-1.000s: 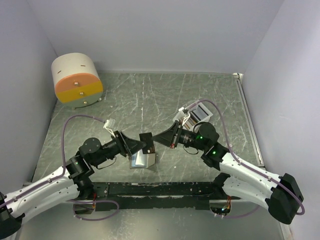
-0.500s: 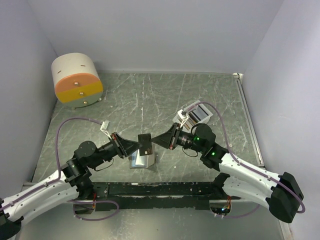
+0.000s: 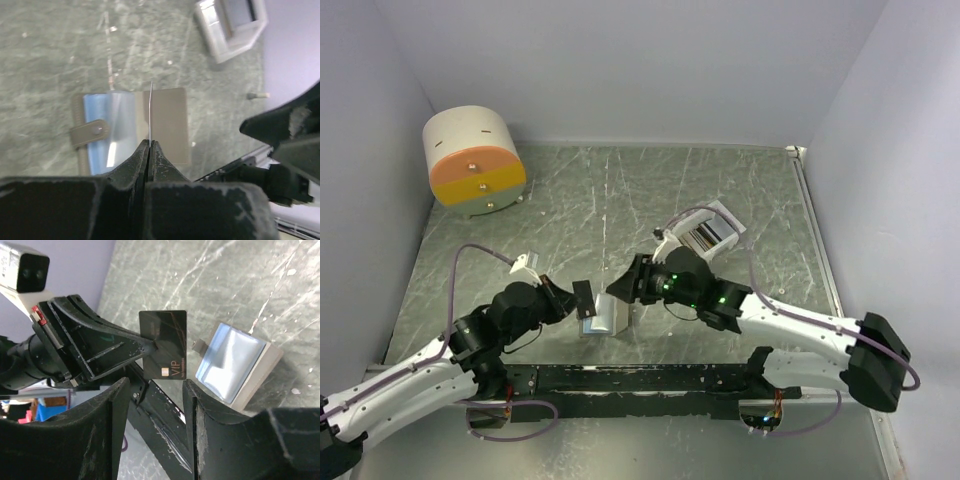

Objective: Put the credit cards into the card holder
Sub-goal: Insert the credit card into the card holder.

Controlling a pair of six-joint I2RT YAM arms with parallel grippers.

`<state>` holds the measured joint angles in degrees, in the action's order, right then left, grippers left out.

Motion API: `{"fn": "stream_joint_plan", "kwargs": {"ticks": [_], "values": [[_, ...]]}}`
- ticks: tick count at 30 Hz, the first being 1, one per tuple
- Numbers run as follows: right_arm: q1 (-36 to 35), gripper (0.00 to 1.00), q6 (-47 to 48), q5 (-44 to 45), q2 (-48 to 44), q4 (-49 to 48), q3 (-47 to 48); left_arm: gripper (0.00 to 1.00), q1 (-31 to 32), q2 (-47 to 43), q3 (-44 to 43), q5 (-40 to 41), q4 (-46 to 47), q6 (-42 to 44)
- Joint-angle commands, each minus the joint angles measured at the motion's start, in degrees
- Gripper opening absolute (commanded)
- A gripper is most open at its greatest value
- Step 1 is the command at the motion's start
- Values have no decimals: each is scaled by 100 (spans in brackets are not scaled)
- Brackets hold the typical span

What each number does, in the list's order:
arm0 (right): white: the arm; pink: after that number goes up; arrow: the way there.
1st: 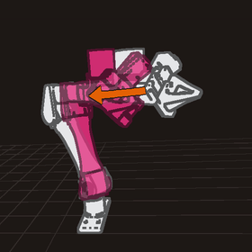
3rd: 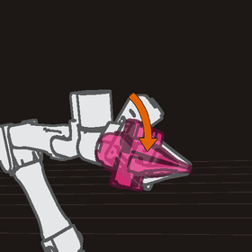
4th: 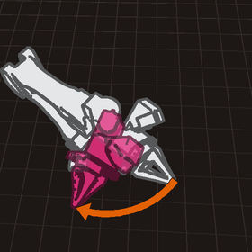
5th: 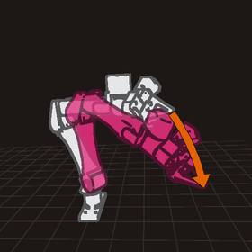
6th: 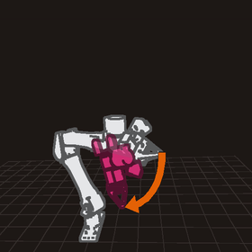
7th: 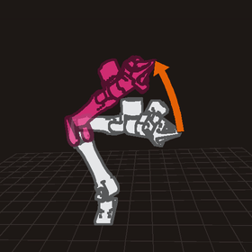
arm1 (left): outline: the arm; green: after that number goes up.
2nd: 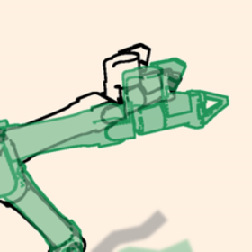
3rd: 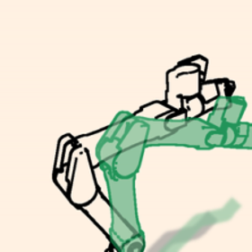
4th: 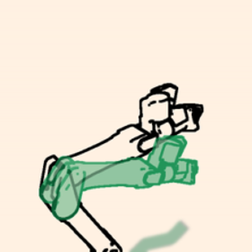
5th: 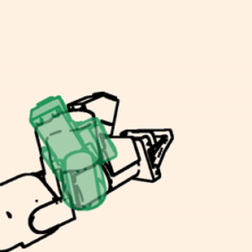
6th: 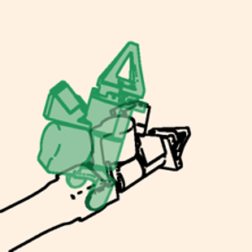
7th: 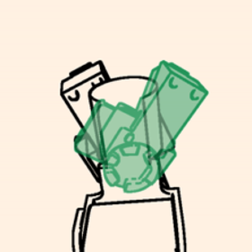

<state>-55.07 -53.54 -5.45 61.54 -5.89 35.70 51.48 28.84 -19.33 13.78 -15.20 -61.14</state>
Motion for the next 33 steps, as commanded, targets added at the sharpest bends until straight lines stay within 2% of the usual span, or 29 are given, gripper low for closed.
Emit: {"fn": "stream_joint_plan", "kwargs": {"ticks": [1,6,14,23,28,33], "values": [[-561,47,4,864,588,483,468,7,-4,272,-55,435,-583,-67],[-991,47,86,1240,1504,583,931,7,-6,567,6,633,-724,61],[-1041,44,376,1704,2564,960,1113,7,-15,558,407,774,-650,120],[-1137,52,341,1821,3205,1269,1537,7,-8,728,665,648,-274,108],[-1291,65,307,2154,3625,1752,2042,7,-11,688,722,608,-216,90],[-1346,66,230,2595,4017,2306,2478,7,-11,607,811,583,-189,51]]}}
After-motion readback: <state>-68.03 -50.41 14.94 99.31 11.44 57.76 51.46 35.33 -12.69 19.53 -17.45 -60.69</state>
